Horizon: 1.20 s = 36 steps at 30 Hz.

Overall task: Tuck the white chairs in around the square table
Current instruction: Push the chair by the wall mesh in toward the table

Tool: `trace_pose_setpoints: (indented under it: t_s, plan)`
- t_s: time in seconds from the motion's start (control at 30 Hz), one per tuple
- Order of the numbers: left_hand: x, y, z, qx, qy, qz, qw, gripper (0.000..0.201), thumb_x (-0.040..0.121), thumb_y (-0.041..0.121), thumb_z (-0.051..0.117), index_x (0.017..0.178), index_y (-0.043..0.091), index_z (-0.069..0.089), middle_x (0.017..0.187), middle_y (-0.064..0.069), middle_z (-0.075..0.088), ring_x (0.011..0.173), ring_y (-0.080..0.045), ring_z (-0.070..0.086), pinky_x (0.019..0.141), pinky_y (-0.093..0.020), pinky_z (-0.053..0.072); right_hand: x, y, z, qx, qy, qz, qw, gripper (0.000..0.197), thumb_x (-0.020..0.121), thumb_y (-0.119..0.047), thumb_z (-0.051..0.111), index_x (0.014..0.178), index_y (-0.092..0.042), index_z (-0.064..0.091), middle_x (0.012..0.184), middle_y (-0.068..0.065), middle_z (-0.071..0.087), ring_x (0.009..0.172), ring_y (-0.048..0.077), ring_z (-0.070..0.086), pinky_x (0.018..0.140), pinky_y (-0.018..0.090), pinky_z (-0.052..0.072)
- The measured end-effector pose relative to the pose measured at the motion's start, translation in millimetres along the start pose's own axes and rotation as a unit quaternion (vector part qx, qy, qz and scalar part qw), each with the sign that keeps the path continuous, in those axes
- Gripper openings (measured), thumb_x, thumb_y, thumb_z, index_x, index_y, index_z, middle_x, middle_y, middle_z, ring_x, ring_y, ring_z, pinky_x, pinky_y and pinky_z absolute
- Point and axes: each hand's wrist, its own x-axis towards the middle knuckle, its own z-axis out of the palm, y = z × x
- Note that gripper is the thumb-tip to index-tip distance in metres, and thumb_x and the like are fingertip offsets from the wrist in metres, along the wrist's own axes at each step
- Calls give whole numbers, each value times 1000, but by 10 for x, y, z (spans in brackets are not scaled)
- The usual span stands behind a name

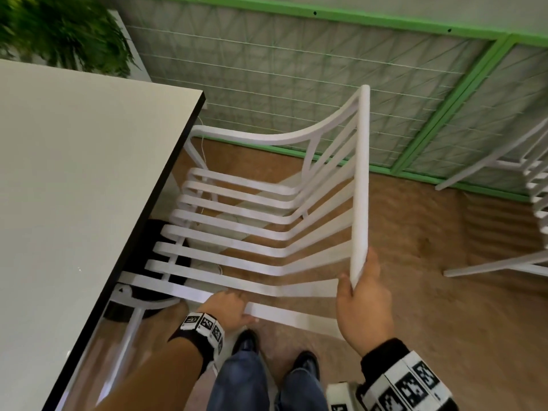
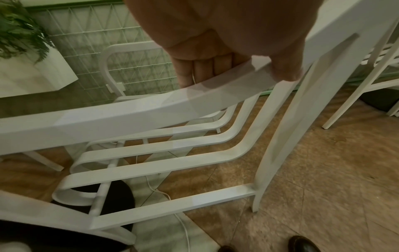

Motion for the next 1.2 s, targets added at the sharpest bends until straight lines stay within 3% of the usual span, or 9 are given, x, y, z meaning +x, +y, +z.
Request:
trace_pose_setpoints:
  t_s: [0.23, 0.4, 0.67, 0.8, 0.97, 1.2]
  plan:
    - [8, -120, 116, -22, 13, 0, 1000, 64, 90, 60, 41, 131, 12, 45, 129, -14, 57, 116, -31, 53, 96, -39, 43, -10, -12, 60, 6, 12, 2, 1000, 57, 93, -10, 51, 143, -10, 24, 90, 10, 57, 71, 23, 51, 64, 30, 42]
    - [35, -91, 159, -32, 24, -6, 999, 58, 92, 55, 43, 131, 12, 46, 132, -11, 55, 118, -29, 51, 98, -37, 40, 23, 3, 70, 8, 15, 2, 1000, 54, 93, -11, 51, 141, -11, 26, 85, 9, 55, 69, 26, 55, 61, 33, 45]
    - [1, -58, 101, -8, 0, -9, 1000, 66, 90, 60, 43, 133, 9, 45, 134, -13, 53, 120, -31, 51, 100, -39, 40, -58, 16, 62, 1, 17, 8, 1000, 54, 93, -11, 50, 141, -13, 25, 83, 6, 53, 68, 24, 53, 62, 33, 44]
    - [65, -58, 12, -11, -6, -3, 1000, 64, 90, 59, 44, 133, 12, 43, 132, -14, 55, 117, -31, 53, 97, -40, 42, 76, 15, 64, -14, 28, 5, 1000, 53, 93, -11, 51, 139, -9, 26, 89, 16, 62, 70, 31, 60, 61, 41, 53]
    - [73, -60, 92, 3, -3, -7, 1000, 65, 90, 61, 43, 132, 11, 45, 130, -13, 57, 116, -31, 54, 96, -39, 42, 45, 34, 98, -14, 26, 5, 1000, 52, 93, -11, 51, 139, -10, 27, 83, 14, 61, 64, 29, 60, 54, 35, 48]
    - [87, -102, 102, 1, -9, 1, 1000, 67, 89, 63, 41, 127, 9, 50, 128, -14, 58, 115, -31, 55, 95, -39, 43, 34, 9, 111, -24, 28, 11, 999, 53, 93, -11, 51, 140, -10, 27, 79, 9, 58, 61, 25, 58, 52, 31, 44]
